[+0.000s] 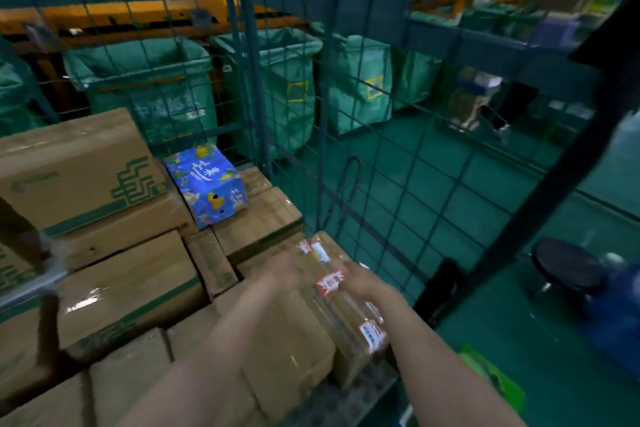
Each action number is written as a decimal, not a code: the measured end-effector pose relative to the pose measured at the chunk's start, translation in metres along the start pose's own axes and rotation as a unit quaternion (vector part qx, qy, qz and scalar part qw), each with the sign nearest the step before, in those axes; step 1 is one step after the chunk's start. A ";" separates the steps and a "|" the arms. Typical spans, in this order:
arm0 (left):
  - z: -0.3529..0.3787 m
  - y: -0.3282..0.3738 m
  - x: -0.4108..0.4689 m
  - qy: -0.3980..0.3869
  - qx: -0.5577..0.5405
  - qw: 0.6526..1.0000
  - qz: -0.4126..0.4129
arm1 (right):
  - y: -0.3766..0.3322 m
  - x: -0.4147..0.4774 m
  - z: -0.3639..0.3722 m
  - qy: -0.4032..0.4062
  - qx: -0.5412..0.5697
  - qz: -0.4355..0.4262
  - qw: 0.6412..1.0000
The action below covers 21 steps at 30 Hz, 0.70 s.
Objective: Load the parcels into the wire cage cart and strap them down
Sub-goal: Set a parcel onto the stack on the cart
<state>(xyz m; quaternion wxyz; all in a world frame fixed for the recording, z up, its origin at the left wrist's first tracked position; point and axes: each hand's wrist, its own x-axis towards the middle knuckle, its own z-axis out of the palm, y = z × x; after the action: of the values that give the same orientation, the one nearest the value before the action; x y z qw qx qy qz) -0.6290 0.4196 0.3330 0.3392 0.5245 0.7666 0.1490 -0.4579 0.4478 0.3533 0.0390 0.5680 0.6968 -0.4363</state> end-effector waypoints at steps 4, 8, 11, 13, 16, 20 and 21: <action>0.045 0.030 -0.025 -0.011 0.041 0.998 0.051 | 0.048 -0.039 -0.003 0.003 -0.003 0.004 1.000; 0.101 0.055 -0.057 -0.038 0.009 0.999 0.022 | 0.112 -0.068 0.005 -0.010 -0.016 0.026 0.999; 0.150 0.071 -0.080 -0.085 -0.011 0.996 0.010 | 0.163 -0.104 0.007 -0.034 -0.014 0.063 0.997; 0.179 0.086 -0.097 -0.095 -0.023 0.995 0.006 | 0.199 -0.122 0.010 -0.028 0.001 0.092 0.995; 0.223 0.105 -0.118 -0.124 0.022 0.992 0.020 | 0.256 -0.145 0.019 -0.016 0.024 0.128 0.991; 0.264 0.121 -0.132 -0.160 0.069 0.984 0.024 | 0.304 -0.167 0.031 -0.018 0.075 0.171 0.982; 0.277 0.124 -0.131 -0.175 0.073 0.982 0.021 | 0.318 -0.168 0.036 -0.014 0.090 0.181 0.979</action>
<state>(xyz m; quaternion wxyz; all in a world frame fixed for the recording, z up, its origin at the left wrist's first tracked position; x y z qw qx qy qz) -0.3259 0.3161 0.2521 0.4256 0.5818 0.6930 0.0061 -0.1521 0.2886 0.2446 0.0756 0.6793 0.5398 -0.4914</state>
